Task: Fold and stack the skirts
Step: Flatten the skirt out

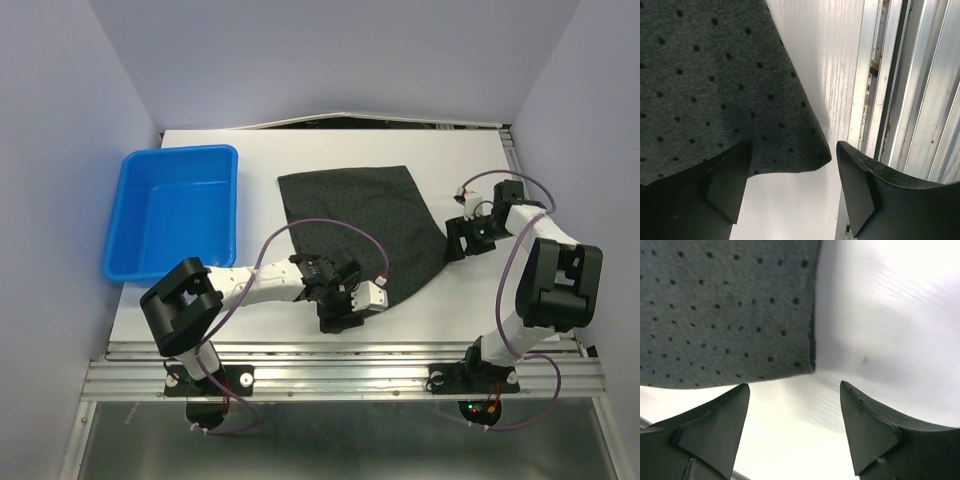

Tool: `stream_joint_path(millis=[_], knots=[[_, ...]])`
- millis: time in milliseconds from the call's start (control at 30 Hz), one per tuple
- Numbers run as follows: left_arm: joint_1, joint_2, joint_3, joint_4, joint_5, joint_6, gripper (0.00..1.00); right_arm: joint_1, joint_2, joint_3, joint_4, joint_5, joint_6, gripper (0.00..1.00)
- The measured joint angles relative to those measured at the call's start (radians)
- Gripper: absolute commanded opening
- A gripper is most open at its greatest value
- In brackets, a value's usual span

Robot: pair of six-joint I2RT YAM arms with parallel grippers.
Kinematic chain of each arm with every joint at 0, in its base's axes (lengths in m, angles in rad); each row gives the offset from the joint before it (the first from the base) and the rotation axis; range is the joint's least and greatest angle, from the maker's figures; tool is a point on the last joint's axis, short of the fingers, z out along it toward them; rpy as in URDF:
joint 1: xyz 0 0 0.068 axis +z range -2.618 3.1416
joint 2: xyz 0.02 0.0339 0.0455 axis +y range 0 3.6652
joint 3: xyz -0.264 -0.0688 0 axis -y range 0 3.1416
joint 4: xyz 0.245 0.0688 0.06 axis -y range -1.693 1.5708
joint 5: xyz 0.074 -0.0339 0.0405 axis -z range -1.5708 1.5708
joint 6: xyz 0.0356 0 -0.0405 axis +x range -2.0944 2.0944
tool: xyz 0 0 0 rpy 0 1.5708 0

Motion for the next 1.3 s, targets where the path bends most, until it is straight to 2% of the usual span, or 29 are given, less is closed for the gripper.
stream_joint_path(millis=[67, 100, 133, 200, 267, 300, 333, 367, 500, 600, 700, 733, 767, 900, 933, 967, 1000, 1033, 1067, 1100, 1300], knots=[[-0.004, 0.014, -0.001, 0.005, -0.006, -0.006, 0.64, -0.016, 0.007, 0.0, 0.0, 0.002, -0.019, 0.78], [-0.005, 0.021, -0.003, 0.01, -0.008, -0.01, 0.57, -0.019, 0.013, 0.0, 0.0, -0.002, -0.026, 0.78], [-0.008, 0.024, -0.008, 0.016, -0.008, -0.009, 0.43, -0.02, 0.022, 0.0, 0.001, -0.009, -0.033, 0.78], [-0.007, 0.028, -0.021, 0.019, -0.008, -0.004, 0.33, -0.02, 0.041, 0.0, 0.005, -0.035, -0.047, 0.78], [0.003, 0.029, -0.03, 0.02, -0.007, 0.004, 0.17, -0.02, 0.056, 0.0, 0.011, -0.069, -0.06, 0.78], [0.012, 0.029, -0.031, 0.017, -0.004, 0.006, 0.14, -0.02, 0.061, 0.0, 0.015, -0.087, -0.066, 0.78], [0.022, 0.029, -0.031, 0.013, 0.0, 0.017, 0.03, -0.02, 0.066, -0.001, 0.017, -0.109, -0.07, 0.76], [0.041, 0.029, -0.031, 0.008, 0.006, 0.029, 0.01, -0.02, 0.067, -0.001, 0.019, -0.122, -0.073, 0.75], [0.107, 0.029, -0.03, -0.024, 0.02, 0.068, 0.0, -0.02, 0.068, -0.001, 0.026, -0.219, -0.1, 0.62], [0.155, 0.035, -0.023, -0.046, 0.03, 0.087, 0.0, -0.02, 0.075, -0.001, 0.014, -0.281, -0.134, 0.56], [0.205, 0.055, 0.004, -0.076, 0.046, 0.103, 0.0, -0.02, 0.087, -0.001, -0.002, -0.312, -0.157, 0.57], [0.219, 0.061, 0.012, -0.084, 0.05, 0.109, 0.0, -0.02, 0.092, -0.001, -0.008, -0.319, -0.166, 0.67], [0.231, 0.064, 0.017, -0.089, 0.053, 0.115, 0.0, -0.02, 0.097, -0.001, -0.011, -0.323, -0.168, 0.72], [0.261, 0.066, 0.034, -0.108, 0.054, 0.131, 0.0, -0.02, 0.134, 0.0, -0.031, -0.328, -0.189, 0.72], [0.261, 0.067, 0.038, -0.111, 0.054, 0.135, 0.0, -0.02, 0.144, 0.0, -0.035, -0.334, -0.19, 0.69], [0.26, 0.067, 0.04, -0.113, 0.054, 0.136, 0.0, -0.02, 0.149, 0.0, -0.037, -0.342, -0.191, 0.61], [0.26, 0.067, 0.043, -0.116, 0.054, 0.138, 0.0, -0.02, 0.151, 0.0, -0.036, -0.343, -0.192, 0.49], [0.261, 0.067, 0.043, -0.117, 0.054, 0.139, 0.0, -0.02, 0.155, 0.0, -0.035, -0.34, -0.196, 0.19], [0.261, 0.067, 0.043, -0.12, 0.054, 0.14, 0.0, -0.02, 0.163, 0.0, -0.036, -0.337, -0.191, 0.05], [0.261, 0.067, 0.043, -0.123, 0.054, 0.141, 0.0, -0.02, 0.176, 0.001, -0.037, -0.333, -0.191, 0.01], [0.275, 0.059, 0.045, -0.151, 0.053, 0.157, 0.0, -0.024, 0.22, 0.063, -0.113, -0.285, -0.177, 0.01]])
